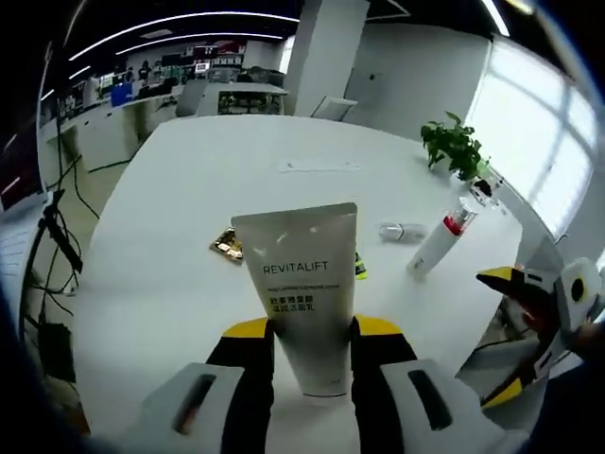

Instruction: Arrange the skincare products in the storage area until every visible bottle or jar stands upright without overlapping.

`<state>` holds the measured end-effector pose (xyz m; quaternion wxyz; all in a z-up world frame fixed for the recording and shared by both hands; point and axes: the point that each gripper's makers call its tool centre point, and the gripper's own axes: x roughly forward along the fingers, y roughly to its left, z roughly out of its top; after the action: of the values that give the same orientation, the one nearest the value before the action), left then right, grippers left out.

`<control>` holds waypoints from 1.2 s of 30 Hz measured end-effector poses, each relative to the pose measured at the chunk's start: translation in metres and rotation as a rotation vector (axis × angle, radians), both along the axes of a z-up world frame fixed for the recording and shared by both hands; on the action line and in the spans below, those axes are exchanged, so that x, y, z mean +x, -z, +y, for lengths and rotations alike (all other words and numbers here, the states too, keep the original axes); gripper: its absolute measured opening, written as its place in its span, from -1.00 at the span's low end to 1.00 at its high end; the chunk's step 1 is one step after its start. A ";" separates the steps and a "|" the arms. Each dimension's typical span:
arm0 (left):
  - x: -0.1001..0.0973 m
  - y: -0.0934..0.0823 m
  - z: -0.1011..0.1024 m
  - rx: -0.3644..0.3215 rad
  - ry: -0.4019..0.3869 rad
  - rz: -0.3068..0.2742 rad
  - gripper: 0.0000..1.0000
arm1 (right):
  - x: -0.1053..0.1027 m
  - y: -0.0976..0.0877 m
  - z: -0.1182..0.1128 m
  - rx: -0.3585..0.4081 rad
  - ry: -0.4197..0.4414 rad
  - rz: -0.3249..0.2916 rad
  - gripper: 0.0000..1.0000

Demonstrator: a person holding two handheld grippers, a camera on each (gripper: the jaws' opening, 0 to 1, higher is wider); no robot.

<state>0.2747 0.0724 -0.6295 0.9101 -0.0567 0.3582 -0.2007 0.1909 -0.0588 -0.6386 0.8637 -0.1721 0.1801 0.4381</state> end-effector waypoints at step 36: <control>-0.047 -0.075 -0.096 -0.148 0.153 -0.124 -0.41 | 0.033 -0.053 0.055 0.200 0.021 -0.035 -0.25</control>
<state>0.2276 -0.0239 -0.5546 0.9059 -0.0835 0.2886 -0.2986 0.2237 -0.0037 -0.5853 0.8843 -0.0907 0.1220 0.4415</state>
